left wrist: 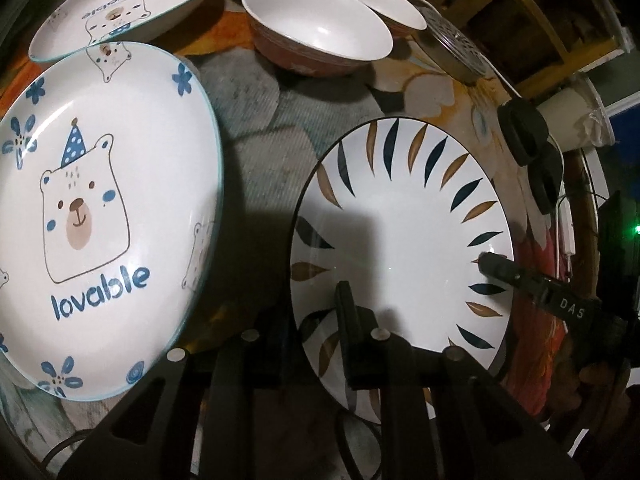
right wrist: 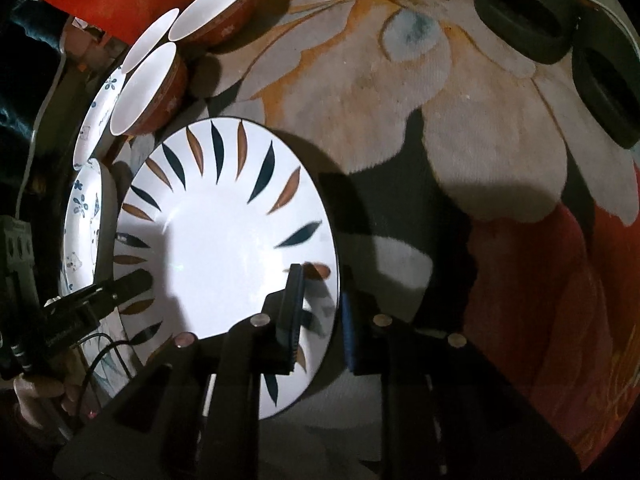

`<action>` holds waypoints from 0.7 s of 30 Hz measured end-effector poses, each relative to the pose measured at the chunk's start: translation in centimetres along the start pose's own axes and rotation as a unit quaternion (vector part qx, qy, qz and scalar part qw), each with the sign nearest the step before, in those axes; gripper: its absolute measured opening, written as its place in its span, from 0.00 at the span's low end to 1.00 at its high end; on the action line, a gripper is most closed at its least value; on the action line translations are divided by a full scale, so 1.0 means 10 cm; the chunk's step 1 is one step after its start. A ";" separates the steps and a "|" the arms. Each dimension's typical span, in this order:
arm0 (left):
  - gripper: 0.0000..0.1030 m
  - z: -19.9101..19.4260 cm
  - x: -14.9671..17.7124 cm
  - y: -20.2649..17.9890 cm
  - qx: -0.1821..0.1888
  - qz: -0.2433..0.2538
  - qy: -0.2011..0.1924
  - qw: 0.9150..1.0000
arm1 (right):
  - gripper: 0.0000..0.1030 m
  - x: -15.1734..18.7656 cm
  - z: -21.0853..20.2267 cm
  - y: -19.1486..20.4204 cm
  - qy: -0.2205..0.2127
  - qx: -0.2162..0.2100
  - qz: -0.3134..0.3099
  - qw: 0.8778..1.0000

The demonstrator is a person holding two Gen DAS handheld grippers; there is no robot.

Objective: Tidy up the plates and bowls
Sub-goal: 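Lift the leaf-pattern plate and carry it toward the white power strip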

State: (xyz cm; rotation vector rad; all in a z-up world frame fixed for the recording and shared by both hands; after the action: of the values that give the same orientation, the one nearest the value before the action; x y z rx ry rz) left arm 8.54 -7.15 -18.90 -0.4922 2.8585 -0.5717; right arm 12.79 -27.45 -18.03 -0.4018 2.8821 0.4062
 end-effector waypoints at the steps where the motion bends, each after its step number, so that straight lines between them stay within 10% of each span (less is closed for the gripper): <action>1: 0.19 0.00 0.00 0.00 0.000 0.002 0.000 1.000 | 0.19 -0.01 0.00 0.00 0.000 0.001 -0.003 1.000; 21: 0.19 -0.28 -0.12 -0.39 0.019 0.110 -0.056 0.992 | 0.15 0.09 -0.44 0.00 -0.047 0.016 -0.028 0.998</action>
State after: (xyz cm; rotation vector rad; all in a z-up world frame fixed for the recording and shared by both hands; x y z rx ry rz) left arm 10.13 -9.20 -14.63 -0.1914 2.7417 -0.5389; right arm 11.19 -28.93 -14.09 -0.4451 2.7762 0.3582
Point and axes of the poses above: each gripper's, at about its wrist camera, not at the fingertips, and z roughly the way its jaws point, y to its left, x to its underside, the point moved 8 cm from there along z, roughly the way its jaws point, and after that the axes turned 10 degrees about -z, right-handed, at the moved point
